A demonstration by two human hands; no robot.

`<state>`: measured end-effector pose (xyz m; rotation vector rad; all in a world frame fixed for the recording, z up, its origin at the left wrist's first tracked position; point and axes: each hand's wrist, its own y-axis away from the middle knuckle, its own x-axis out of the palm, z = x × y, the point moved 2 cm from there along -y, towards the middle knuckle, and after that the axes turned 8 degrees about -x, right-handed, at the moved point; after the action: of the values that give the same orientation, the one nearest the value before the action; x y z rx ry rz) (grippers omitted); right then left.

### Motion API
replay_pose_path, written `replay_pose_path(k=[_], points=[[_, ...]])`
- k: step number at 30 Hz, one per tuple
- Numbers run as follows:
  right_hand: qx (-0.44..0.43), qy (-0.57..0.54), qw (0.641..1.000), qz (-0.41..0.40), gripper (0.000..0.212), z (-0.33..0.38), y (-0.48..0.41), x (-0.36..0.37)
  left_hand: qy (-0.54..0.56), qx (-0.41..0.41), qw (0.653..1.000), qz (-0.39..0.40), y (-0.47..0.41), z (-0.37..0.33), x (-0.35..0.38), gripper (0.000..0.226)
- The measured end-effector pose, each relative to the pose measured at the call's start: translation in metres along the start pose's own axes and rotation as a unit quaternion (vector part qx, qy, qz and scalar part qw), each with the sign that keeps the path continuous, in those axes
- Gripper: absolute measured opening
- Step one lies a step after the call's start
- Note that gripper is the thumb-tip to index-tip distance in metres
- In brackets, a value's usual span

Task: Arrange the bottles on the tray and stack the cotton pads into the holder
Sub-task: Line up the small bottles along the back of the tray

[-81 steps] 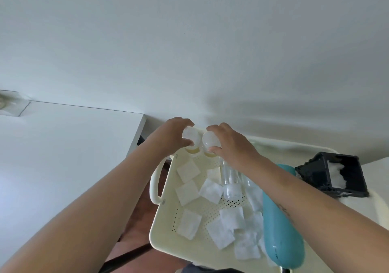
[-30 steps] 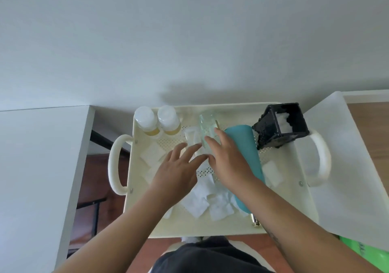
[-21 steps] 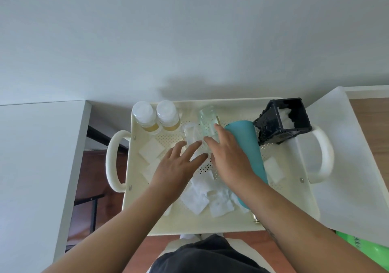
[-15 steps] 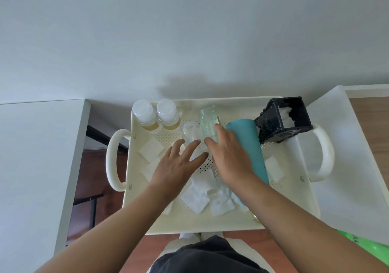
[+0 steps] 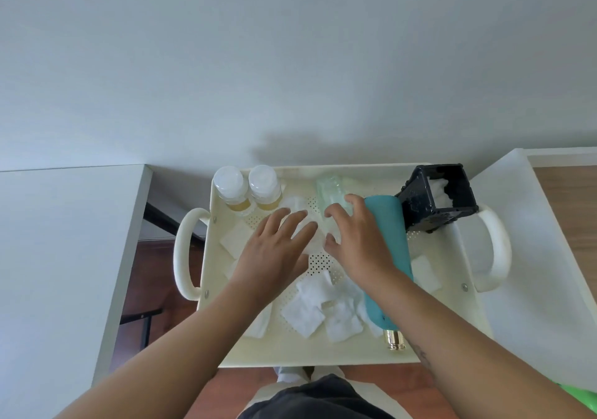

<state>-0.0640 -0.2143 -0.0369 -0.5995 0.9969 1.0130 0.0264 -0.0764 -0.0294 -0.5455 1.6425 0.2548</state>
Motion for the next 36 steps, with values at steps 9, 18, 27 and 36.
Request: replay_pose_path(k=[9,18,27,36], points=[[-0.032,-0.107,0.992,-0.055,0.029,-0.010,-0.019,-0.032,-0.004,-0.027,0.999,0.025,-0.048,0.020,-0.033,0.052],[-0.038,-0.154,0.987,0.009,0.040,-0.009,-0.053,-0.050,0.034,-0.070,0.992,0.095,-0.080,0.039,-0.044,0.054],[-0.032,-0.160,0.981,0.101,0.061,-0.021,-0.064,-0.046,0.043,-0.084,0.988,0.119,-0.086,0.041,-0.041,0.056],[-0.044,-0.184,0.979,0.080,0.055,-0.023,-0.065,-0.044,0.044,-0.084,0.989,0.111,-0.092,0.041,-0.041,0.051]])
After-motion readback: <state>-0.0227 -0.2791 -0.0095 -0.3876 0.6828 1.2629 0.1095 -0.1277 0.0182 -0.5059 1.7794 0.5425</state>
